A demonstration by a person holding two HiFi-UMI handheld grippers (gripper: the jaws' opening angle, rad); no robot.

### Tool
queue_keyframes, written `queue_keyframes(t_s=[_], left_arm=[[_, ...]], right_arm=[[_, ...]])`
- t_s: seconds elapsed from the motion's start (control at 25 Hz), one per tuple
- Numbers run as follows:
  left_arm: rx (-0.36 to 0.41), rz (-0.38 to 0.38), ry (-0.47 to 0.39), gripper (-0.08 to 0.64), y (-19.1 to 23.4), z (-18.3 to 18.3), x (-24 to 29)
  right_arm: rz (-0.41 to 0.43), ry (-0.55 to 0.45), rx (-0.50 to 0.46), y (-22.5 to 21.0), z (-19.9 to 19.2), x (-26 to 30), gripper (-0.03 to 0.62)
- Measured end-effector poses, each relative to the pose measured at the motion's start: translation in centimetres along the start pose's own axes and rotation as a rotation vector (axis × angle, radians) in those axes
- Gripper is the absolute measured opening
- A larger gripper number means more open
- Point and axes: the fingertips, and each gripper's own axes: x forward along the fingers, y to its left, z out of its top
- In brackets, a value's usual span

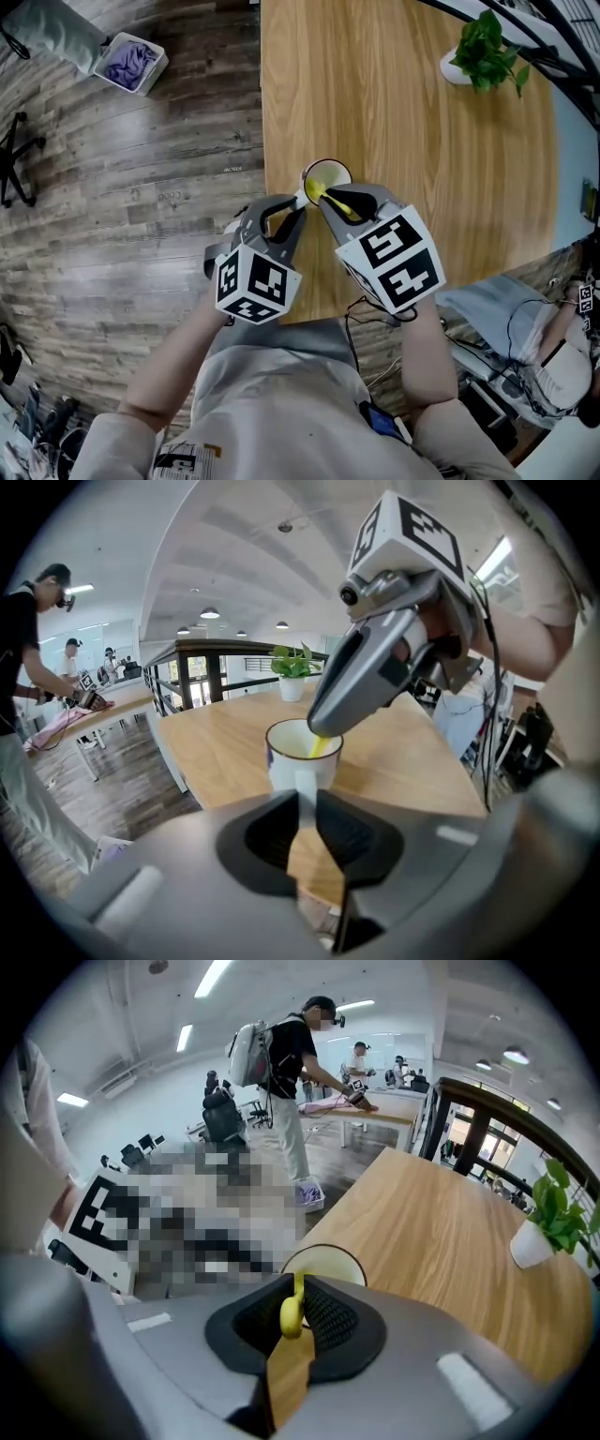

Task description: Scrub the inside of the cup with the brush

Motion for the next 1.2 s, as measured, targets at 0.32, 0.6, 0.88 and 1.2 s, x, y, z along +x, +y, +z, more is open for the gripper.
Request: queue_keyframes(t_s=[0.32,0.6,0.88,1.2], left_arm=[[-0.004,-0.003,-0.002,0.054,0.0,0.1,0.0],[-0.009,0.001,0.005,0.054,0.2,0.0,-0.2],[0.002,0.003,0.02,0.054,0.2,-0.1,-0.1],[0.018,0.008,0.025,0.052,0.1,-0.4,-0.3]], right_arm=[[-0.097,-0.228,0.019,-2.2,3.2,-1.3,0.033],[-0.196,-0.115,-0.048,-3.2,0.7,-2.4,0.035],[-0.048,0.03,-0.035,-0.1,-1.0,-1.9,0.035],[-0.062,-0.191,-0.012,-0.6,3.7,-1.5,0.032]])
